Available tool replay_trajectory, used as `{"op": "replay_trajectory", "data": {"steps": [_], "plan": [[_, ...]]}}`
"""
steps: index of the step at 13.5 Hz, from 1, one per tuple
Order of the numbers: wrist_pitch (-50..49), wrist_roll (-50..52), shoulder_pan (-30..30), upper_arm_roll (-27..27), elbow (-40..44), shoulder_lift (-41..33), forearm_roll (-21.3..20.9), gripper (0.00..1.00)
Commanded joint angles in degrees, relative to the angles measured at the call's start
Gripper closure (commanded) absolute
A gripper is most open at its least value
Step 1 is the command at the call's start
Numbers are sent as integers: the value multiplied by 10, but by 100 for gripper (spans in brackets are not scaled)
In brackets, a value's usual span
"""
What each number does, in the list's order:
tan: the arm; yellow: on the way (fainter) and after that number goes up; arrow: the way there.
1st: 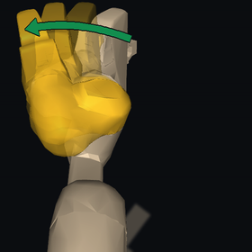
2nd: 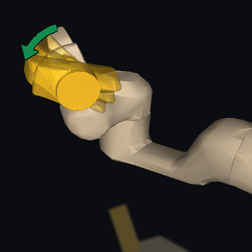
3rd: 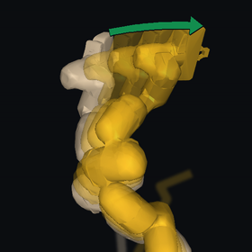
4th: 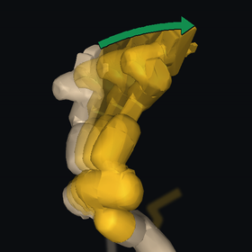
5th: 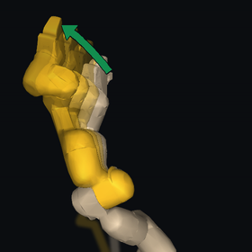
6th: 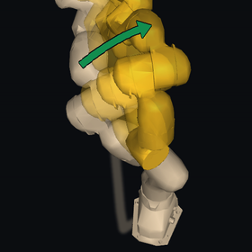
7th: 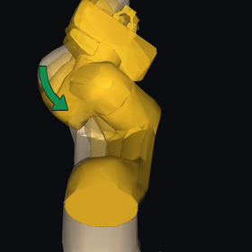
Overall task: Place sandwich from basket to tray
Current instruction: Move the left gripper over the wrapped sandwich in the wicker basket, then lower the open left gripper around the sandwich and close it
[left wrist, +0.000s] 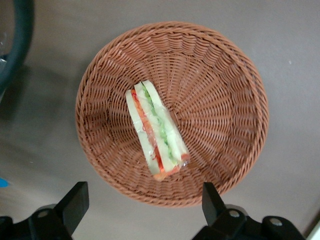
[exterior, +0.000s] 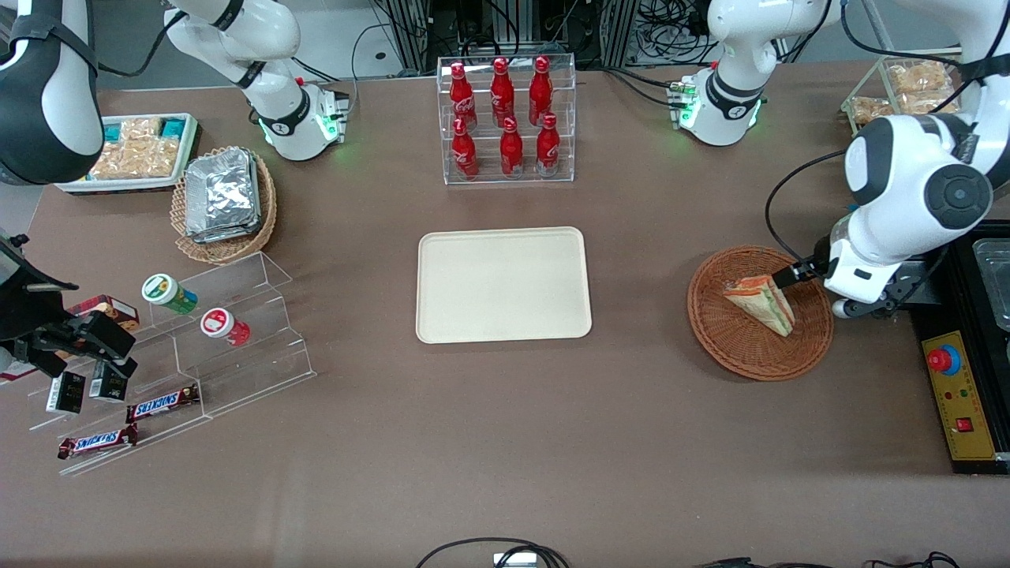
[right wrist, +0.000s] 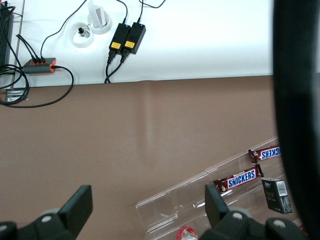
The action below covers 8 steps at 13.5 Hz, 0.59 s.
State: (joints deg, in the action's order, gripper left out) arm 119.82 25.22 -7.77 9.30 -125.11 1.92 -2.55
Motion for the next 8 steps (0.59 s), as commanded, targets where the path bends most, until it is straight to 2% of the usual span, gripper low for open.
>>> {"op": "replay_trajectory", "data": {"steps": [1, 8], "plan": [[30, 51, -2, 4, -25, -3, -10, 0], [123, 168, -2, 4, -56, 45, -11, 0]]}}
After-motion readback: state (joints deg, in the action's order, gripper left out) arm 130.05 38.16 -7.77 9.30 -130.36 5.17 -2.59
